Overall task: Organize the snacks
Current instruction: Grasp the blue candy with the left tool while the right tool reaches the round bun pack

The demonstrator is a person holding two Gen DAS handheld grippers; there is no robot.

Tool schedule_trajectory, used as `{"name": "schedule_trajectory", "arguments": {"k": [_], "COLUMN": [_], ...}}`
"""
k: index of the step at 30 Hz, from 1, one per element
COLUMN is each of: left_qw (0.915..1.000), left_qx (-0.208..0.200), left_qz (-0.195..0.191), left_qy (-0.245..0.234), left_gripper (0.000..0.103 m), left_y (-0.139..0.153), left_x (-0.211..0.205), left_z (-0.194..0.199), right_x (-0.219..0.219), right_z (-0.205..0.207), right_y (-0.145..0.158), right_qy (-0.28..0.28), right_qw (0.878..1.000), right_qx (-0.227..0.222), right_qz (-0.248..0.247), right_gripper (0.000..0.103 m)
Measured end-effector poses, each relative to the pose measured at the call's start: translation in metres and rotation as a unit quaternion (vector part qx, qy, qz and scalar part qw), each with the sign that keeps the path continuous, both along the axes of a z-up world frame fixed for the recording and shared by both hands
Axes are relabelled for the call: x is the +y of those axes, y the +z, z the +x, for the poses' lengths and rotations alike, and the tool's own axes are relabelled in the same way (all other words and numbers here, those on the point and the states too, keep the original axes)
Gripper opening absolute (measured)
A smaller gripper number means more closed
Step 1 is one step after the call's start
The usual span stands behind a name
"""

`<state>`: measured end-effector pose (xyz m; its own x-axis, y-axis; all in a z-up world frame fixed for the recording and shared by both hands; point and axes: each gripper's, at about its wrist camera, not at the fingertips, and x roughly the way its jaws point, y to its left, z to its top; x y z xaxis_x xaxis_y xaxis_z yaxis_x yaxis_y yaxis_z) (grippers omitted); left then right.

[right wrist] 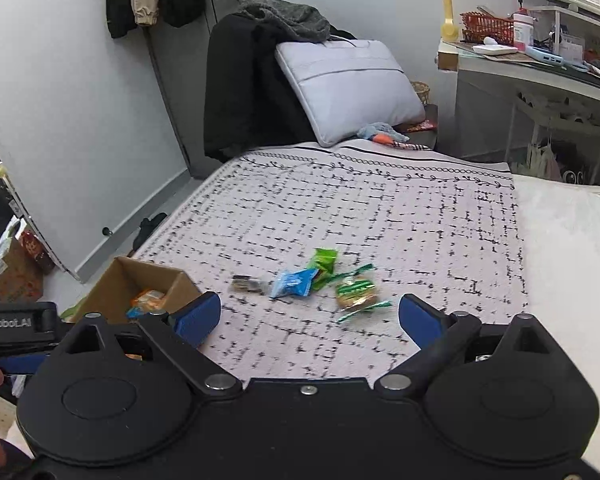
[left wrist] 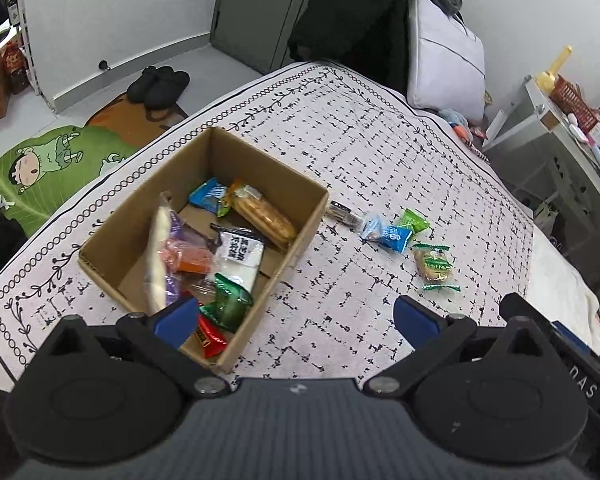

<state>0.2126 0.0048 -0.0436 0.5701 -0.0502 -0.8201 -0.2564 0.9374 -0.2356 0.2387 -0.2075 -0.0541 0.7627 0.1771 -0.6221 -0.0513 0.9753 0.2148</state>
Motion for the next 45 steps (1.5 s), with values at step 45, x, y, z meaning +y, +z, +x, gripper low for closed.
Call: {"name": "schedule_trajectory", "arguments": {"k": [45], "left_qw": [0.9998], "left_qx": [0.007], "left_qz": [-0.016], "left_qy": [0.000], "left_gripper": [0.067], "left_y": [-0.109], "left_x": [-0.106], "left_z": [0.163], "right_x": [-0.046], "right_z": [0.144], "right_y": [-0.130], "right_qy": [0.049], "right_qw": [0.991], "right_qx": [0.112], "right_qz": [0.054], "right_gripper": [0.085]}}
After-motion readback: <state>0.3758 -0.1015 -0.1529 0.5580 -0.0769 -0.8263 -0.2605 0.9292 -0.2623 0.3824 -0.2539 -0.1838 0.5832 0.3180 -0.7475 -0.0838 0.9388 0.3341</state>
